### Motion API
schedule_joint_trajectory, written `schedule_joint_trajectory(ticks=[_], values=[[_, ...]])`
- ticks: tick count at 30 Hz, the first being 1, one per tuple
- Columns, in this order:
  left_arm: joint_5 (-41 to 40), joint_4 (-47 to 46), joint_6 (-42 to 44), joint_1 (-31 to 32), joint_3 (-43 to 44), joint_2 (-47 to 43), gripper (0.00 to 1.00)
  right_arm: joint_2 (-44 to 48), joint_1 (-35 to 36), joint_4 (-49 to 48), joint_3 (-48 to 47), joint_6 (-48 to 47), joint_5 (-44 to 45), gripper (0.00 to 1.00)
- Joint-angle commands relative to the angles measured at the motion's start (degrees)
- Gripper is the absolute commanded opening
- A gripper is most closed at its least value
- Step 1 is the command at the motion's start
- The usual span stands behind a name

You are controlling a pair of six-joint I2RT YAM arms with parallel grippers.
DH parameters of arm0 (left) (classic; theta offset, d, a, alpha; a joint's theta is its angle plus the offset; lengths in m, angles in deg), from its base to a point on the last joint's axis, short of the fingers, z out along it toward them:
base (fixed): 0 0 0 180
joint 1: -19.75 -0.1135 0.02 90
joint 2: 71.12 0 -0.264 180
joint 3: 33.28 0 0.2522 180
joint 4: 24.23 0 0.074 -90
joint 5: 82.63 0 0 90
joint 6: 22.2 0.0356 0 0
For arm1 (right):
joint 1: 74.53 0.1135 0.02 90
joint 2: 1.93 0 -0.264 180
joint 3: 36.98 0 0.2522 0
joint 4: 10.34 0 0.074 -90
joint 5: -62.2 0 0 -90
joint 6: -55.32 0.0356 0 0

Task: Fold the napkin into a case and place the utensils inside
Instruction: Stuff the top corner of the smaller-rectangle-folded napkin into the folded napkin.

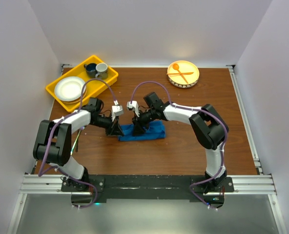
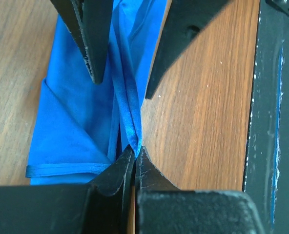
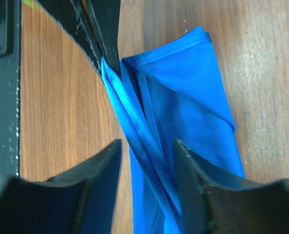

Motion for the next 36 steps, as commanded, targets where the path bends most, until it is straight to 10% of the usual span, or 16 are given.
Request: schedule_joint_trajectory(ticks=[1,8,17,25,31,36], values=[[2.02,-3.19,-3.40,-0.60,-0.07,-0.41,0.00,0.92,1.01,-4.38,0.32,4.36,-1.14,0.55],[2.02,-2.93,-4.36,-0.60,0.90,0.91,0.00,0.22,2.07,-6.41,0.94,5.95,0.17,0.57],[1.75,-4.24,-7.00,-1.04,1.17,2.14,0.00,0.13,2.42,-7.38,2.26,9.99,1.67,0.26],[0.87,-5.30,-9.82,-1.04,1.43,3.11,0.00,0.30,2.68,-9.40,3.31,13.07,2.55,0.32],[1.31,-5.30,-11.13,-1.04,1.87,3.81,0.00,0.04,2.77,-8.17,3.05,12.98,2.37,0.00],[0.96,-6.08,-12.62,-2.87,1.43,1.89,0.35,0.30,2.77,-7.82,4.01,14.21,2.37,0.00]])
